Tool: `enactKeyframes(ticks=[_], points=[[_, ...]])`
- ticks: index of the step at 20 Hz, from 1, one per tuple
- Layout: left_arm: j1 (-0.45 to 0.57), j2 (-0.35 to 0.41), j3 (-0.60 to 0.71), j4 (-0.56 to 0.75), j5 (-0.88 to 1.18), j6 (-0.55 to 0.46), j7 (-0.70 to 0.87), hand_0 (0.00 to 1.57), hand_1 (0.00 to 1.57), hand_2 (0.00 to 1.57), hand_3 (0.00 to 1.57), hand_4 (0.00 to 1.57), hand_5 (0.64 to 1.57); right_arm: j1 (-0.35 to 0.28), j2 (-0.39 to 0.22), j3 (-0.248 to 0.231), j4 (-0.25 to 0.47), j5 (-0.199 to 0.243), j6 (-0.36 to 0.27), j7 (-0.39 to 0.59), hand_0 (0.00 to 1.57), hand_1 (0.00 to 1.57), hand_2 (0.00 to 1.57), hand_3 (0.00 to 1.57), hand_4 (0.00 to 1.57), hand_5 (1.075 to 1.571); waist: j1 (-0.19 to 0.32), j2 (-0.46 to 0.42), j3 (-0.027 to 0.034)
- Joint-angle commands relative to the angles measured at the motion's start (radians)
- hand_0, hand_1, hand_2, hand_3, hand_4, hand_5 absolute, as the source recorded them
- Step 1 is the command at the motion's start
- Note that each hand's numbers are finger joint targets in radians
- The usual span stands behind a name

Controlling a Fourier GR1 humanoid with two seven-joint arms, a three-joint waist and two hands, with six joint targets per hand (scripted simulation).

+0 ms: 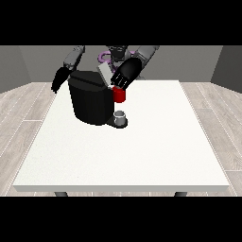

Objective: Insert the coffee pod into the coffee machine and close the lid

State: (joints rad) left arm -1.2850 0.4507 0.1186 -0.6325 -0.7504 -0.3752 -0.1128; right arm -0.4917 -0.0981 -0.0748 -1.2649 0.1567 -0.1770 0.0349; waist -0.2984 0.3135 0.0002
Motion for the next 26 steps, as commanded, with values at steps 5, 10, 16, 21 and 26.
enactKeyframes(ticks=[5,10,16,21,26], points=[[0.004,-0.028,-0.071,-0.01,-0.088,0.058,0.03,1.21,1.21,1.22,1.1,0.0,1.571,0.022,0.044,0.018,0.009,0.021,-0.047,-0.039,0.0,0.0,0.0,0.0,0.0,1.571,-0.006,-0.01,0.0005],[0.023,0.047,-0.064,0.003,-0.105,0.07,-0.06,1.17,1.17,1.17,1.02,0.0,1.571,0.03,0.001,0.003,-0.006,0.011,-0.012,-0.047,0.0,0.0,0.0,0.0,0.0,1.571,-0.007,0.027,0.0001],[0.012,0.021,-0.03,0.024,-0.079,0.072,-0.052,1.11,1.11,1.12,0.97,0.0,1.571,0.053,0.041,0.033,-0.023,0.016,-0.023,-0.039,0.0,0.0,0.0,0.0,0.0,1.571,-0.023,0.012,0.0001],[-0.011,0.063,-0.002,0.018,-0.072,0.115,-0.117,1.23,1.23,1.2,0.95,0.0,1.571,0.025,0.033,0.037,-0.035,0.026,-0.024,-0.013,0.0,0.0,0.0,0.0,0.0,1.571,-0.03,0.055,-0.0002],[0.007,0.014,-0.017,0.011,-0.09,0.154,-0.103,1.23,1.23,1.21,0.97,0.0,1.571,0.023,0.025,0.035,-0.024,0.028,-0.017,0.015,0.0,0.0,0.0,0.0,0.07,1.571,-0.035,0.035,-0.0001]])
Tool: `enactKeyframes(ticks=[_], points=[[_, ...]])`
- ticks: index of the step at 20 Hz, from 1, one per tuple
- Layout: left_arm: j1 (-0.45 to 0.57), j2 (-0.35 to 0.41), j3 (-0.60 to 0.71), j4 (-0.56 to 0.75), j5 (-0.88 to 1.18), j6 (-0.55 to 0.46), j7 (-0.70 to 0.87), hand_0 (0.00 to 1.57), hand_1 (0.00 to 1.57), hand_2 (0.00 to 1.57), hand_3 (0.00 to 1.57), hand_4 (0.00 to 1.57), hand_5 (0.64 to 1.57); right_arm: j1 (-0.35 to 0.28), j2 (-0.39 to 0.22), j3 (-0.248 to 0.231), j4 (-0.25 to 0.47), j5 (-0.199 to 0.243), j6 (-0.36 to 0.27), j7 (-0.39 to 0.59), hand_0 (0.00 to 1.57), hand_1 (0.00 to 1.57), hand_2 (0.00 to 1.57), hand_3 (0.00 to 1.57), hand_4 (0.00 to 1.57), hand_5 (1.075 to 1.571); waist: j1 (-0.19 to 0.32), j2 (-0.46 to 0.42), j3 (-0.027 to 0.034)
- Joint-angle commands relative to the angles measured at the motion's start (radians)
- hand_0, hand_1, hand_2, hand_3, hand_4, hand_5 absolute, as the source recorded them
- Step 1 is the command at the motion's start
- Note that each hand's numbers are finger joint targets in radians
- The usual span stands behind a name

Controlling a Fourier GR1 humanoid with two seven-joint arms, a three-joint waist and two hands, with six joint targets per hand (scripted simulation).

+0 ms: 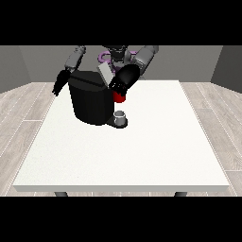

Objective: Insert the coffee pod into the coffee machine and close the lid

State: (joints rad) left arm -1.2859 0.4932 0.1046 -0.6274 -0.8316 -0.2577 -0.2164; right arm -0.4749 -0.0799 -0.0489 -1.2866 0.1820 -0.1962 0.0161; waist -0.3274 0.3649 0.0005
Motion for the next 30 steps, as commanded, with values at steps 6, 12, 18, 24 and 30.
enactKeyframes(ticks=[6,12,18,24,30], points=[[-0.027,0.07,-0.013,0.008,-0.046,0.029,-0.077,1.04,1.04,1.05,0.74,0.0,1.571,-0.047,-0.023,-0.003,-0.017,0.013,0.001,0.032,0.0,0.0,0.0,0.0,0.19,1.571,-0.006,0.04,-0.0004],[0.014,0.06,-0.028,0.009,-0.084,0.1,-0.083,0.0,0.0,0.69,0.55,0.0,1.571,-0.004,-0.013,0.014,-0.035,0.017,0.006,0.019,0.0,0.0,0.0,0.0,0.21,1.571,-0.025,0.031,-0.0005],[-0.02,0.059,-0.018,0.007,-0.086,0.088,-0.074,0.0,0.0,0.56,0.46,0.0,1.571,-0.055,0.001,-0.007,-0.005,0.025,-0.037,0.037,0.0,0.0,0.0,0.0,0.0,1.571,0.011,0.05,-0.0002],[0.037,0.015,-0.03,0.011,-0.086,0.059,-0.056,0.0,0.0,0.33,0.23,0.0,1.571,-0.005,-0.018,-0.024,0.029,0.001,-0.002,0.043,0.0,0.0,0.0,0.0,0.14,1.571,0.044,-0.034,0.0],[0.103,-0.088,-0.036,-0.021,-0.057,0.008,0.01,0.0,0.0,0.0,0.05,0.0,1.571,0.09,-0.018,-0.072,0.125,-0.047,0.017,-0.045,0.0,0.0,0.0,0.0,0.0,1.571,0.134,-0.168,0.0005]])
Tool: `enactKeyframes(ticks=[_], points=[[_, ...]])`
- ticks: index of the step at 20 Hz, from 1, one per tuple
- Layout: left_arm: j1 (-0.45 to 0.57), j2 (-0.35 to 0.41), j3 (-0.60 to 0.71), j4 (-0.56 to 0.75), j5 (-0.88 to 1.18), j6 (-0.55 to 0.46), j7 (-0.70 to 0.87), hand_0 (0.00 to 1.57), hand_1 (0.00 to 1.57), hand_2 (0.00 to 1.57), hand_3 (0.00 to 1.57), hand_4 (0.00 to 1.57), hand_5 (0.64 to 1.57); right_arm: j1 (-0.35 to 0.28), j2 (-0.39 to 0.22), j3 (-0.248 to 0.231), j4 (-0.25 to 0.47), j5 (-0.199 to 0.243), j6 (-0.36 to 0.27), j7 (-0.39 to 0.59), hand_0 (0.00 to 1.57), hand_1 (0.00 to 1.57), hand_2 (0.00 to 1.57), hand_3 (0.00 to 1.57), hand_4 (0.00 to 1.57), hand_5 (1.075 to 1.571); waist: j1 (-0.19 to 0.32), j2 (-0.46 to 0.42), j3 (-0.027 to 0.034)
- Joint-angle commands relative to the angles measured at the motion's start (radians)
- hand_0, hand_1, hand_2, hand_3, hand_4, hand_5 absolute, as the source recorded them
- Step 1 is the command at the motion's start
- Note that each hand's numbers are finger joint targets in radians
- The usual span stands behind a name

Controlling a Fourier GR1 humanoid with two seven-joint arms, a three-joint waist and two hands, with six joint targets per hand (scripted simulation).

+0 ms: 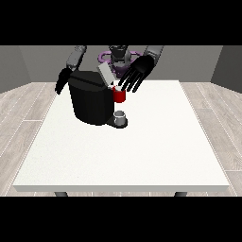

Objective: Insert the coffee pod into the coffee machine and close the lid

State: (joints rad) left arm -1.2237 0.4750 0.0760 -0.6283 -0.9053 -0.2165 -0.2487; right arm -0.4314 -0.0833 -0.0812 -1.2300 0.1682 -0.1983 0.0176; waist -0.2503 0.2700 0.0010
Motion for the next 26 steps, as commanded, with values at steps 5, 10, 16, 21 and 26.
enactKeyframes(ticks=[5,10,16,21,26], points=[[0.187,-0.112,0.03,-0.034,0.077,-0.009,-0.014,0.0,0.0,0.28,0.0,0.0,1.571,0.199,-0.001,-0.015,0.067,-0.018,0.026,-0.106,0.0,0.0,0.0,0.0,0.0,1.571,0.11,-0.191,-0.0008],[0.325,-0.3,0.23,-0.025,0.356,-0.037,-0.081,0.0,0.0,0.0,0.0,0.42,1.571,0.263,-0.03,-0.059,0.082,-0.039,0.026,-0.082,0.0,0.0,0.0,0.0,0.0,1.571,0.216,-0.345,-0.0035],[0.548,-0.425,0.325,0.02,0.49,-0.051,-0.125,0.0,0.0,0.0,0.0,0.39,1.571,0.29,0.035,-0.032,0.017,-0.057,0.014,-0.089,0.0,0.0,0.0,0.0,0.0,1.571,0.294,-0.481,-0.0025],[0.634,-0.471,0.298,0.018,0.49,-0.017,-0.074,0.0,0.0,0.0,0.0,0.32,1.571,0.272,0.046,0.02,-0.036,-0.093,0.113,-0.069,0.0,0.0,0.0,0.0,0.0,1.571,0.321,-0.549,-0.001],[0.669,-0.423,0.312,-0.045,0.535,-0.1,-0.061,0.0,0.0,0.0,0.0,0.41,1.571,0.213,-0.08,0.015,-0.093,-0.099,0.224,-0.038,0.0,0.0,0.0,0.0,0.15,1.571,0.354,-0.559,-0.001]])
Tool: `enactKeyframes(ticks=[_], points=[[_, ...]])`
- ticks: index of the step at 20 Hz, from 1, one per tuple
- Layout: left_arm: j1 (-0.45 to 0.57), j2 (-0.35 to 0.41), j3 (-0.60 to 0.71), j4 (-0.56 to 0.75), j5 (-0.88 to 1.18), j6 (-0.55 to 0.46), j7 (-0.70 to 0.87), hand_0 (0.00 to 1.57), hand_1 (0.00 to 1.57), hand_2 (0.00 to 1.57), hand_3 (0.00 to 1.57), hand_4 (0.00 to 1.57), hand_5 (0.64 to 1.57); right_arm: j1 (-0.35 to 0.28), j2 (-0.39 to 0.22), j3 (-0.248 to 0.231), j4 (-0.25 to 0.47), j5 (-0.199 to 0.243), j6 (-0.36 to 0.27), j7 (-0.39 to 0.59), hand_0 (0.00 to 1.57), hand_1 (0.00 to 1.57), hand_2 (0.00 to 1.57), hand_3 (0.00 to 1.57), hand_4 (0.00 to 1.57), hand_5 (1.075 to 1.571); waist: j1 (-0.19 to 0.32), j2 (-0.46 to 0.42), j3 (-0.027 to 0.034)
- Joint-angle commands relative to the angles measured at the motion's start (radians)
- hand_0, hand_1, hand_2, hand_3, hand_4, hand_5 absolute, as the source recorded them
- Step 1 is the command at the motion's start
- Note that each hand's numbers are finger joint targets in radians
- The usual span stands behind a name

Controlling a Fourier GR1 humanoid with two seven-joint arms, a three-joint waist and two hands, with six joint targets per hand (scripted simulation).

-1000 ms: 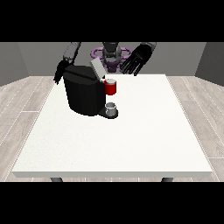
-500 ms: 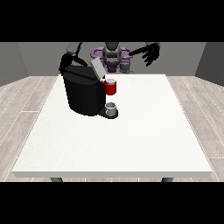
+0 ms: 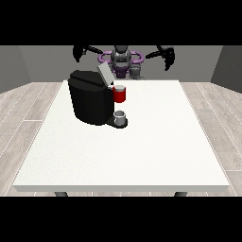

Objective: Insert the coffee pod into the coffee machine and close the lid

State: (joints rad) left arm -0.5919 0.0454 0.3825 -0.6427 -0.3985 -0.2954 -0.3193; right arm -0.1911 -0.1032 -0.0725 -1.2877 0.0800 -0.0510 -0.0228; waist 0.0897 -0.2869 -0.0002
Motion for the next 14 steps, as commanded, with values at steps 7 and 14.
enactKeyframes(ticks=[7,14], points=[[0.102,-0.045,-0.096,-0.193,0.128,-0.043,0.076,0.0,0.0,0.0,0.0,0.41,1.571,-0.154,-0.086,-0.085,0.042,-0.032,0.026,0.045,0.0,0.0,0.0,0.0,0.0,1.571,0.113,0.052,0.0007],[0.157,-0.045,-0.159,-0.337,0.175,-0.004,0.08,0.0,0.0,0.0,0.0,0.38,1.571,-0.265,-0.079,-0.127,0.109,-0.108,0.047,0.103,0.0,0.0,0.0,0.0,0.08,1.571,0.11,0.153,0.0005]])
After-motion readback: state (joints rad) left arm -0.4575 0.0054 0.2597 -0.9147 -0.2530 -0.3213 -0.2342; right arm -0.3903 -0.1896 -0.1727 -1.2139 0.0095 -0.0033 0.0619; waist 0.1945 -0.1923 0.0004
